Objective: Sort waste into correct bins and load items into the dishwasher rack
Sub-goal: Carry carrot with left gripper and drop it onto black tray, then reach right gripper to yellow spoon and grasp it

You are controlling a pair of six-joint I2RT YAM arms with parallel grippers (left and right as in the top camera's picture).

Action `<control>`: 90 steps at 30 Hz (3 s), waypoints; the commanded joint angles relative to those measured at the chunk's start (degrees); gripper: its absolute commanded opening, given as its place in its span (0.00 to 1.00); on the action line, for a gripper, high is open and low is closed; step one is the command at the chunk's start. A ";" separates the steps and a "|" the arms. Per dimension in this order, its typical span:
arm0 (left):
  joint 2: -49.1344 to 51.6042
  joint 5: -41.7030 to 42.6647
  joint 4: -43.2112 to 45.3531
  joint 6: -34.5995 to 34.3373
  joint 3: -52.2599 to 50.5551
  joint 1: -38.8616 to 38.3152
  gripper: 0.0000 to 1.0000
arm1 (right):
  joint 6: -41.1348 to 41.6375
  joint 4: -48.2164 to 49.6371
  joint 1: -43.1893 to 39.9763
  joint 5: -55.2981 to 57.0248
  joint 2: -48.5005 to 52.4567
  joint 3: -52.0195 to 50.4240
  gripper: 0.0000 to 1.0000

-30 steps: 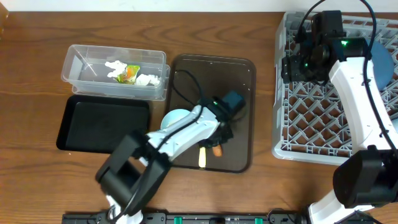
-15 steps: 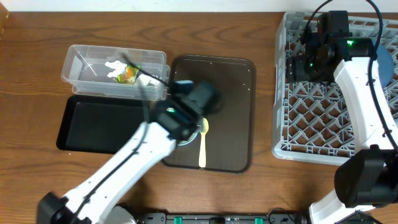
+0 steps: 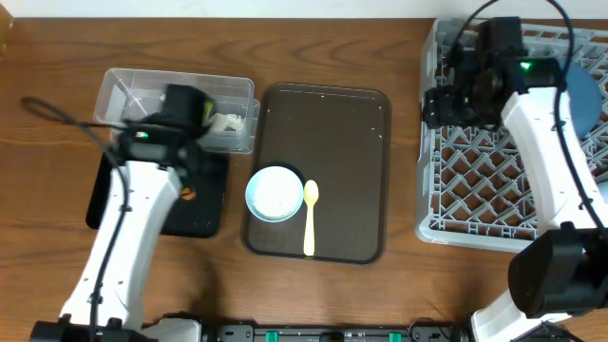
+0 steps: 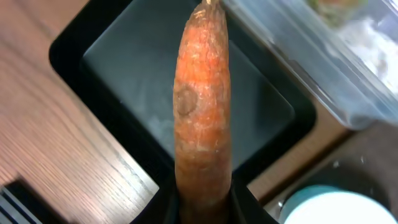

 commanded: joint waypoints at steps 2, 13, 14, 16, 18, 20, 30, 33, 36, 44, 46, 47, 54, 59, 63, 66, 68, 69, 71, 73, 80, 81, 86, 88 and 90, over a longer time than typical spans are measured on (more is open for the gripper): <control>1.55 4.55 0.11 -5.22 -2.14 7.72 0.06 | 0.37 -0.04 3.50 -1.31 -0.02 0.83 0.78; 8.44 8.44 11.52 -5.97 -9.25 21.24 0.07 | 9.84 1.27 11.43 -1.31 -0.02 -4.37 0.77; 9.46 8.41 13.40 -5.22 -9.68 21.88 0.07 | 9.84 1.27 12.07 -1.31 -0.02 -4.98 0.77; 11.74 8.26 15.98 -4.13 -10.08 22.77 0.07 | 9.86 1.22 13.20 -1.33 -0.02 -6.05 0.77; 14.14 8.24 17.14 -3.98 -10.08 23.54 0.07 | 10.19 0.96 14.27 -1.33 -0.02 -6.75 0.77; 16.61 8.26 17.88 -3.98 -10.08 24.48 0.08 | 11.37 0.26 15.26 -1.33 -0.02 -6.99 0.76; 22.53 8.24 19.15 -3.50 -10.08 27.56 0.15 | 16.33 0.52 20.83 -1.29 -0.02 -8.70 0.77; 22.53 8.26 19.65 -3.28 -10.08 27.63 0.23 | 17.14 2.08 22.73 -1.31 -0.02 -10.64 0.89; 22.53 8.28 19.71 -3.08 -10.08 27.63 0.32 | 17.14 4.22 24.04 -2.80 -0.02 -12.46 0.99; 21.14 9.55 18.27 3.32 -8.52 27.61 0.59 | 19.76 6.99 24.76 -3.63 -0.02 -15.67 0.99; 19.30 10.25 17.44 4.57 -7.69 27.61 0.61 | 19.71 8.76 25.09 -3.32 0.00 -16.81 0.99; 18.25 10.40 17.20 4.76 -7.48 27.61 0.62 | 19.69 9.70 25.40 -2.86 0.00 -17.51 0.96; 7.91 10.40 14.73 4.90 -7.37 27.15 0.67 | 17.22 15.06 30.49 7.10 0.00 -23.37 0.96; 2.99 10.38 13.40 4.90 -7.37 26.43 0.67 | 16.44 20.83 34.51 7.13 0.00 -27.28 0.96; 2.51 10.38 12.87 4.87 -7.39 26.43 0.67 | 17.55 24.87 37.42 7.13 0.00 -29.88 0.96; 2.54 10.38 12.50 4.90 -7.39 26.43 0.67 | 20.57 27.39 39.28 7.28 0.00 -31.47 0.93; 2.54 10.38 12.41 4.87 -7.39 26.43 0.67 | 24.24 28.41 40.41 8.44 0.00 -32.37 0.93; 2.54 10.38 12.39 4.90 -7.39 26.43 0.67 | 25.53 28.81 40.87 8.92 0.00 -32.74 0.92; 2.54 10.40 12.39 4.87 -7.39 26.43 0.67 | 27.52 29.27 41.75 10.14 0.02 -33.24 0.91; 2.54 10.40 12.37 4.90 -7.39 26.43 0.67 | 28.57 29.51 42.60 11.58 0.15 -33.48 0.90; 2.54 10.40 12.15 4.87 -7.39 26.43 0.67 | 28.70 30.45 44.41 13.79 2.93 -33.48 0.89; 2.54 10.40 12.15 4.90 -7.39 26.43 0.67 | 28.70 30.45 44.44 13.79 3.54 -33.48 0.89; 2.54 10.40 12.17 4.87 -7.39 26.43 0.67 | 28.72 29.99 44.41 17.11 4.39 -33.48 0.87; 2.54 10.40 12.17 4.87 -7.39 26.43 0.67 | 28.79 29.55 44.41 19.15 4.37 -33.48 0.85; 2.54 10.40 12.17 4.90 -7.39 26.43 0.67 | 29.70 28.76 44.30 21.38 4.37 -33.48 0.84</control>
